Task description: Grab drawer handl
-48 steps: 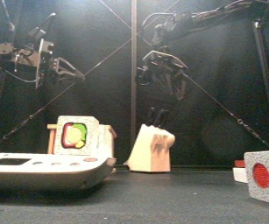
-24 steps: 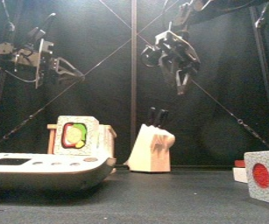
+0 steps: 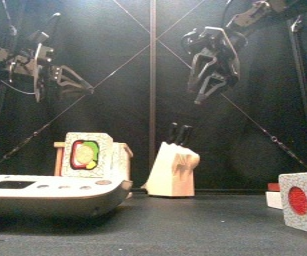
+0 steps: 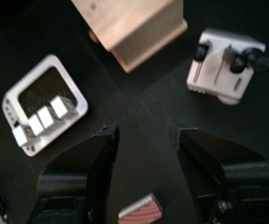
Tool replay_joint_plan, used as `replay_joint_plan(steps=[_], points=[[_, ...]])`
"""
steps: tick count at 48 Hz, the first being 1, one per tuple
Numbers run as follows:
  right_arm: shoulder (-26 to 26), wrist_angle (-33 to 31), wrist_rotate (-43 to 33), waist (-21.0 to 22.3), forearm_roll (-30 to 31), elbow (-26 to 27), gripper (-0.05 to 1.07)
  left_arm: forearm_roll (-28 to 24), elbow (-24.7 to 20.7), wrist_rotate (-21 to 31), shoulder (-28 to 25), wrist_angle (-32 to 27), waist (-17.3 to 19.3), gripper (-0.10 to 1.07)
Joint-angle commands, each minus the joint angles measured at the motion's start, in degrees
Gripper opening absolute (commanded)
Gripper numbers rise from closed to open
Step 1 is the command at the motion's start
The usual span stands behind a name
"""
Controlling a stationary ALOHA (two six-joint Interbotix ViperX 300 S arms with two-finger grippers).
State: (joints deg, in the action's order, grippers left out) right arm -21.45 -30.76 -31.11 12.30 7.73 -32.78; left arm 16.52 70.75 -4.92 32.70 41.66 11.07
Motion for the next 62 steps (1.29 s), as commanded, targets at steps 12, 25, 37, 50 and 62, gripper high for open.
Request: replay_joint_plan(steps=[12, 25, 37, 50, 62], points=[[-7.8, 31.7, -0.1, 0.7, 6.2, -12.2, 0.74, 0.6, -1.6, 0.0, 0.1, -0.4, -8.3, 0.49], [-5.3, 47.3, 0.3, 2.5, 9.4, -16.9, 0.58, 6.9, -1.6, 0.2, -0.3, -0.7, -12.1, 0.49], [-0.4, 57.4, 0.3, 4.6, 9.3, -16.2, 0.52, 18.1, -2.3, 5.2, -0.4, -6.1, -15.6, 0.54], [7.6, 59.3, -0.1, 3.9, 8.4, -8.9, 0.51, 25.4, -4.0, 10.2, -0.6, -12.2, -16.3, 0.79], [15.7, 59.2, -0.4, 3.9, 7.3, -2.5, 0.49, 33.7, -4.0, 12.0, -3.6, -13.0, -16.3, 0.99]])
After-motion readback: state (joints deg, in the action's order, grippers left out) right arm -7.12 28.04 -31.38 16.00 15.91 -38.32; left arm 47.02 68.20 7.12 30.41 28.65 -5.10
